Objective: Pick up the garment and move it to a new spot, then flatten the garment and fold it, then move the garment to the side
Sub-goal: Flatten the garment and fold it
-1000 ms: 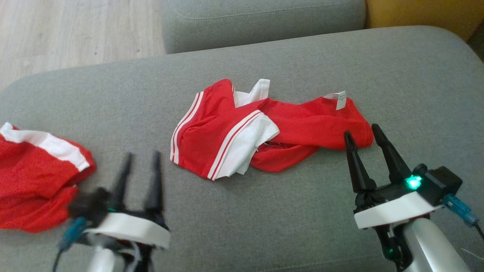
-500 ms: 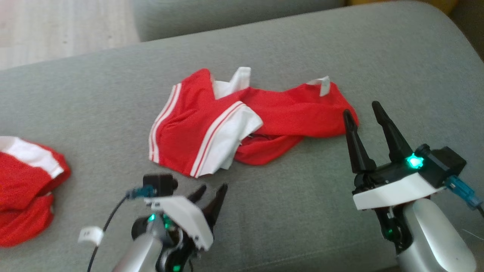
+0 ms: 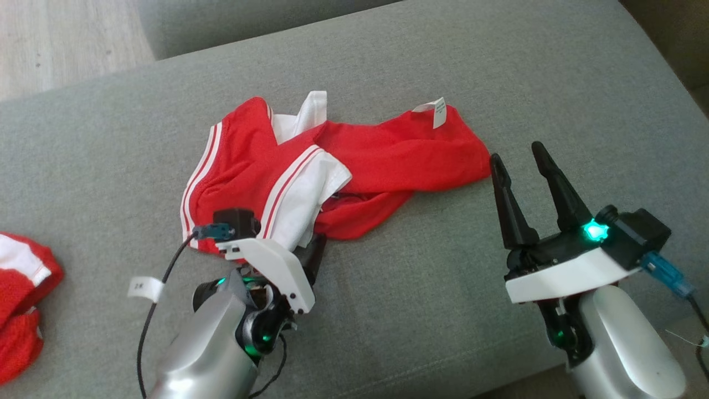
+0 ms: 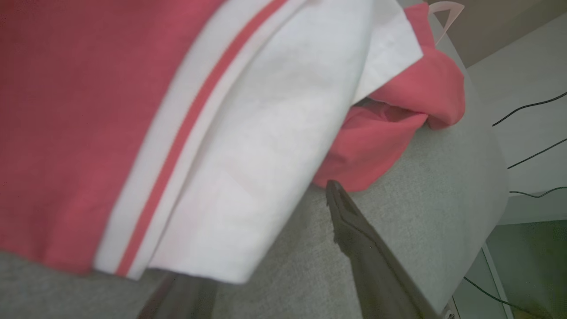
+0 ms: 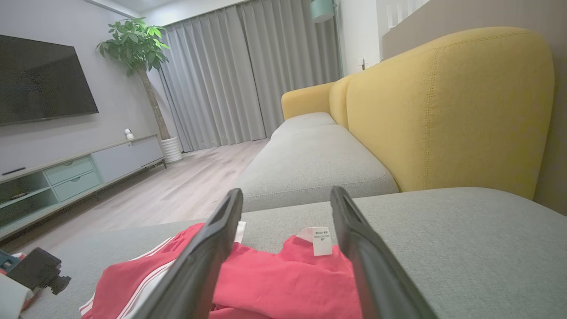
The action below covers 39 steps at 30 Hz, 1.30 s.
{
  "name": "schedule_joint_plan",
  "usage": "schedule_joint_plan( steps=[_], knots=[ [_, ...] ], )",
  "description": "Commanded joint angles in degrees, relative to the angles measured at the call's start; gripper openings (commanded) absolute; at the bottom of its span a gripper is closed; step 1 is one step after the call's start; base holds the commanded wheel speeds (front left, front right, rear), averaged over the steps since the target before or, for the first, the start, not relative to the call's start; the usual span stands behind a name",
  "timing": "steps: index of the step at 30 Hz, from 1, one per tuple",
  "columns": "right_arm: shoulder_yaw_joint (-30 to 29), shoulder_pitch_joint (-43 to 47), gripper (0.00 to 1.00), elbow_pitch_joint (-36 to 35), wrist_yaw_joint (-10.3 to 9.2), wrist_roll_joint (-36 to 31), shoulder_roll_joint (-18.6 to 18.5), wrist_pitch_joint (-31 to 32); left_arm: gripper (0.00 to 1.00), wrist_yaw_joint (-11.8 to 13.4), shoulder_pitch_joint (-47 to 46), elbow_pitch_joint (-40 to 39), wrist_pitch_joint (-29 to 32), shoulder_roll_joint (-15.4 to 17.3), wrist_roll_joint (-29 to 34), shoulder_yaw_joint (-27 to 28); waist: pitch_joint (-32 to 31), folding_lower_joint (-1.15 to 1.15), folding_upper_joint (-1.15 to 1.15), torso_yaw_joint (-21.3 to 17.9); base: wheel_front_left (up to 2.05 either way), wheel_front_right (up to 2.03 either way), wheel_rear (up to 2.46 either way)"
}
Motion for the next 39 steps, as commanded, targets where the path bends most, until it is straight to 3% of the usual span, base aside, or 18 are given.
schedule_joint_plan(
  steps=[1,3,4,11,15,18,19,26,28,32,33,34,39],
  knots=[
    [0.9,-2.0,1.0,-1.5,-0.04,0.2,0.1,-0.6,1.0,0.2,-2.2,-0.4,0.1,0.3,-0.7,1.1,-0.1,0.0,0.0,0.0,0.0,0.0,0.0],
    [0.7,-1.9,1.0,-1.3,-0.04,0.3,0.1,-0.6,0.15,0.0,-2.8,0.3,0.0,0.3,-1.6,0.2,-0.4,0.0,0.0,0.2,0.0,0.0,0.0],
    [0.6,-1.8,1.0,-1.2,-0.04,0.3,0.1,-0.6,0.0,-0.2,-3.1,0.5,-0.2,0.3,-1.9,-0.3,-0.6,0.0,0.0,0.5,0.0,0.0,0.0],
    [-0.9,-0.2,1.0,-1.0,-0.04,0.1,-0.3,-0.6,0.0,-2.4,-1.7,-2.4,-0.8,0.5,-2.7,-3.2,-3.1,0.0,0.0,4.1,0.0,0.0,0.0],
    [-1.4,1.0,1.0,-0.7,-0.04,0.0,-0.8,-0.6,0.0,-3.6,1.3,-8.4,2.8,3.6,-3.0,-4.7,-4.9,0.0,0.0,7.4,0.0,0.0,0.0],
    [-1.7,1.7,1.0,-0.7,-0.04,-0.1,-1.1,-0.6,0.0,-4.3,4.0,-15.4,7.8,7.8,-4.3,-5.2,-5.8,0.0,0.0,9.5,0.0,0.0,0.0],
    [-1.6,2.0,1.0,-0.7,-0.04,-0.2,-1.3,-0.6,0.0,-4.6,5.8,-20.6,12.2,11.6,-5.3,-5.6,-6.3,0.0,0.0,10.8,0.0,0.0,0.0],
    [-0.9,2.2,1.0,-0.4,-0.04,-0.1,-1.7,-0.6,0.0,-4.0,12.0,-33.9,27.5,26.5,-11.7,-3.6,-6.8,0.0,0.0,12.6,0.0,0.0,0.0],
    [-0.4,2.1,1.0,-0.2,-0.04,0.1,-1.7,-0.6,0.0,-3.2,13.3,-34.4,30.2,29.1,-12.9,-3.1,-6.6,0.0,0.0,12.6,0.0,0.0,0.0],
    [0.2,1.9,1.0,0.1,-0.04,0.3,-1.7,-0.6,0.0,-2.9,14.6,-33.1,30.5,29.6,-14.1,-2.6,-6.3,0.0,0.0,12.3,0.0,0.0,0.0],
    [0.3,1.9,1.0,0.2,-0.04,0.4,-1.8,-0.6,0.44,-2.8,14.8,-32.5,29.6,29.1,-14.1,-2.4,-6.2,0.0,0.0,12.1,0.0,0.0,0.0],
    [0.3,1.9,1.0,0.3,-0.04,0.5,-1.9,-0.6,1.0,-2.8,14.9,-31.8,28.8,28.7,-14.0,-2.3,-6.2,0.0,0.0,11.9,0.0,0.0,0.0],
    [0.2,2.1,1.0,0.7,-0.04,0.8,-2.7,-0.6,1.0,-1.9,15.0,-32.3,21.9,28.1,-11.8,0.2,-6.1,0.0,0.0,10.8,0.0,0.0,0.0]
  ],
)
